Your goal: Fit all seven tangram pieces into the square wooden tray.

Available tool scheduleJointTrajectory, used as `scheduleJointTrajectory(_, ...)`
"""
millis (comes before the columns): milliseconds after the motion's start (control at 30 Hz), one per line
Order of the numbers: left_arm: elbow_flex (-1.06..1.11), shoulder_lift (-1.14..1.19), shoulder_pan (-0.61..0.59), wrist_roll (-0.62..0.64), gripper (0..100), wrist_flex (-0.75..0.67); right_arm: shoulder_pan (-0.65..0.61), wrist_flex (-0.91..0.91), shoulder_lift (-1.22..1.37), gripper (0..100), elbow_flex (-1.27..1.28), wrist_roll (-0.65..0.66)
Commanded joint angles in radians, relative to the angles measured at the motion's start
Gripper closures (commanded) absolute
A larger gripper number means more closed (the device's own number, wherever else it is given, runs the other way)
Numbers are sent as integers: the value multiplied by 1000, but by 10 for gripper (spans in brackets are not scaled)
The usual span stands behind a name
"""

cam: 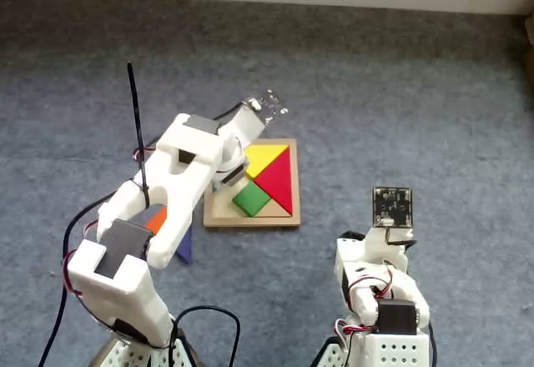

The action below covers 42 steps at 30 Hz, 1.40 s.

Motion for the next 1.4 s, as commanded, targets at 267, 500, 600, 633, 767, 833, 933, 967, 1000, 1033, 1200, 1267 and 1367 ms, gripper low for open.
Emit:
scheduleJointTrajectory(267,-64,-160,13,143,870,-12,15,-13,-10,981,142,-3)
scheduleJointTrajectory(500,-67,-51,-18,143,868,-66,15,-13,-10,981,142,-3)
scheduleJointTrajectory(600,-67,-8,-42,141,867,-101,15,-13,-10,981,142,-3)
scheduleJointTrajectory(633,-67,2,-44,141,867,-101,15,-13,-10,981,142,-3)
scheduleJointTrajectory(767,-61,7,-35,141,867,-98,15,-13,-10,981,142,-3)
scheduleJointTrajectory(833,-58,5,-31,141,867,-98,15,-13,-10,981,142,-3)
scheduleJointTrajectory(933,-56,10,-8,141,867,-71,15,-13,-10,981,142,-3)
scheduleJointTrajectory(967,-58,8,7,141,868,-46,15,-13,-10,981,142,-3)
scheduleJointTrajectory(1000,-58,5,28,140,870,-20,15,-13,-10,981,142,-3)
scheduleJointTrajectory(1033,-58,5,48,124,870,5,15,-13,-10,981,142,-3)
scheduleJointTrajectory(1200,-56,5,124,57,870,91,15,-13,-10,981,142,-3)
scheduleJointTrajectory(1267,-62,4,130,57,870,103,15,-13,-10,981,142,-3)
scheduleJointTrajectory(1367,-71,-2,128,57,870,101,15,-13,-10,981,142,-3)
